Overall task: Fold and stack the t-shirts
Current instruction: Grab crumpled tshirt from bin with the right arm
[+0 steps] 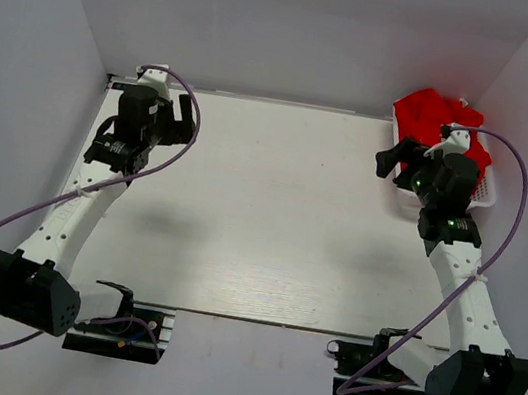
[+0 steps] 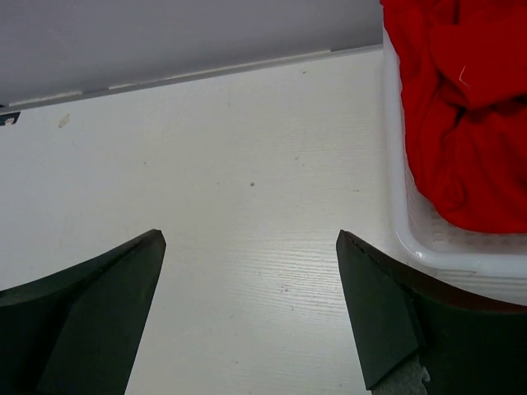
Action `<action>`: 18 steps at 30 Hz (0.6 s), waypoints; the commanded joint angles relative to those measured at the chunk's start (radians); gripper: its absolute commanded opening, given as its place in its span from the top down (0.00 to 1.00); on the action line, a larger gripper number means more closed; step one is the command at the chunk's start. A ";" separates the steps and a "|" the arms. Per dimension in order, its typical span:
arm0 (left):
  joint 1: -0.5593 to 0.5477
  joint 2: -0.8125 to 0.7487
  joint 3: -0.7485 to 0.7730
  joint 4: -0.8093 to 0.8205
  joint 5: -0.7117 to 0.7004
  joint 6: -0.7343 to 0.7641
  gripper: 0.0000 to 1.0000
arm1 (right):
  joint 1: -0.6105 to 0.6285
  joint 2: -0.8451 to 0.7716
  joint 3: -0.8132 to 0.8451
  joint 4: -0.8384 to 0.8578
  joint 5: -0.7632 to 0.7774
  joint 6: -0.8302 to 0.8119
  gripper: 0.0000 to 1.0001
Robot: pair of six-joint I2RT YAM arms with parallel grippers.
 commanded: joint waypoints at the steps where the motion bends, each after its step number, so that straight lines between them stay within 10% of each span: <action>1: 0.010 -0.030 0.004 0.024 0.080 0.019 0.00 | 0.001 0.004 0.051 -0.006 -0.037 -0.029 0.10; 11: 0.010 0.036 0.044 -0.028 0.060 0.015 0.00 | -0.002 0.148 0.156 -0.129 0.144 -0.066 0.10; 18: 0.010 -0.016 -0.008 0.016 0.072 0.024 0.00 | -0.006 0.462 0.555 -0.417 0.445 -0.063 0.10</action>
